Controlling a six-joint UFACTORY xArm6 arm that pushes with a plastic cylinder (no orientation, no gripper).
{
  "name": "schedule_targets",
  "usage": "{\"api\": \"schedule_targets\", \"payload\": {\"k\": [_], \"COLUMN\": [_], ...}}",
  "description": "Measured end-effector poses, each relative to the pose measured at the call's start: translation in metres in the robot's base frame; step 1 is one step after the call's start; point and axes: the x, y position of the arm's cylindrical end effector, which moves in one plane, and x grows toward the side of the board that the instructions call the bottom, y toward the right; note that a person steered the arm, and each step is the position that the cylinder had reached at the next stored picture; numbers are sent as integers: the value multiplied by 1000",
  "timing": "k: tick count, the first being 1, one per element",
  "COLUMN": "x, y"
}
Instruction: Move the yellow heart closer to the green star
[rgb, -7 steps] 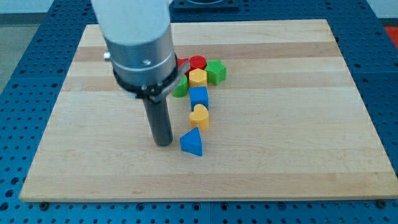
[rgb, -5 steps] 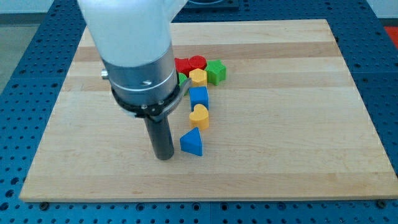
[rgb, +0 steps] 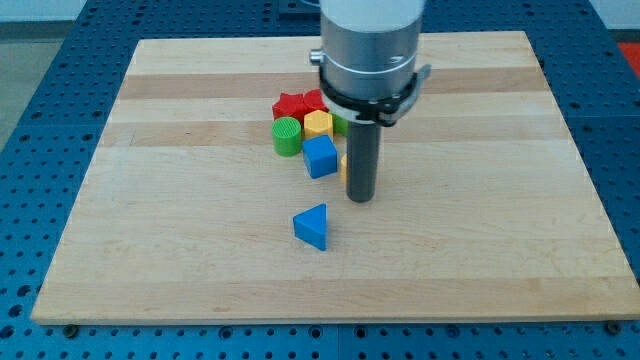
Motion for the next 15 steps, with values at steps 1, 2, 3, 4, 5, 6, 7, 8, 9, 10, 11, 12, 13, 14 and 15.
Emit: {"api": "schedule_targets", "payload": {"k": [1, 2, 3, 4, 5, 6, 7, 8, 9, 10, 11, 12, 13, 14, 15], "x": [0, -5, -4, -1, -1, -3, -11, -18, -13, -6, -7, -9, -9, -11, -19], "y": [14, 14, 14, 14, 14, 14, 13, 13, 13, 13, 13, 8, 2, 1, 1]}}
